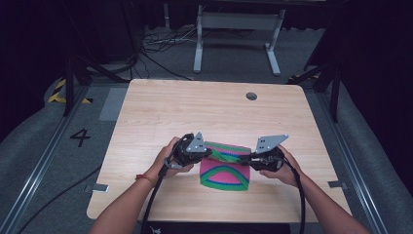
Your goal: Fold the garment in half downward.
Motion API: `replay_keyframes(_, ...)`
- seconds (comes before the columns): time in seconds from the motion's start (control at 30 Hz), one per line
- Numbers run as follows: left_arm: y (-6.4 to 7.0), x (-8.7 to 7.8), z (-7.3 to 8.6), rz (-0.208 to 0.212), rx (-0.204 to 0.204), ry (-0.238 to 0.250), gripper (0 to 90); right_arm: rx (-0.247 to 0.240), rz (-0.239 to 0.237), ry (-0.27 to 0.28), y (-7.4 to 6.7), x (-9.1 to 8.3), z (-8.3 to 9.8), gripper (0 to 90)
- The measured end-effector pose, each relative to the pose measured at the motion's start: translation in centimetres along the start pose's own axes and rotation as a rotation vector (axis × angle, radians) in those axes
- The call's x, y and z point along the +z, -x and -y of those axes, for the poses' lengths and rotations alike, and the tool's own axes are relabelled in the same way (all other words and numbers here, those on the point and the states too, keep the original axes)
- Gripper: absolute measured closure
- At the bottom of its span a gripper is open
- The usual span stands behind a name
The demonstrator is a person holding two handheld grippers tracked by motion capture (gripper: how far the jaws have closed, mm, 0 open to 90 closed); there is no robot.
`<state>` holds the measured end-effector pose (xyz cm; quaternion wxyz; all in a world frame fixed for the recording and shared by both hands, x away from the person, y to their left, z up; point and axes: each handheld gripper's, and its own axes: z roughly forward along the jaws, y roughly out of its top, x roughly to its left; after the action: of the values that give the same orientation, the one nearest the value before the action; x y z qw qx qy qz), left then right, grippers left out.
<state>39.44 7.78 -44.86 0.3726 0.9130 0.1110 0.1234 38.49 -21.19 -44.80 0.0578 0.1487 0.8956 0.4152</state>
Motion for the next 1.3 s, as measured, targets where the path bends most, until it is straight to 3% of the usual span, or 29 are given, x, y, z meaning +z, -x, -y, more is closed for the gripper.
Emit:
replay_keyframes(0.2,1.3,0.5,0.6,0.034,0.029,-0.028,87.9,-0.036,-0.020,-0.065,-1.2,0.6,0.8,82.6)
replay_keyframes(0.53,3.2,-0.1,1.2,0.078,0.055,-0.046,87.8,-0.064,-0.054,-0.074,-2.7,0.5,1.2,82.6)
replay_keyframes(1.17,4.7,0.4,2.4,0.145,0.086,-0.109,87.6,-0.080,-0.093,-0.155,-4.2,1.3,2.6,82.2)
replay_keyframes(1.23,5.0,0.5,2.6,0.146,0.106,-0.146,89.4,-0.084,-0.091,-0.160,-4.3,1.2,2.8,80.7)
replay_keyframes(1.3,5.1,0.6,3.0,0.150,0.101,-0.148,89.4,-0.085,-0.088,-0.165,-4.4,1.1,3.0,79.6)
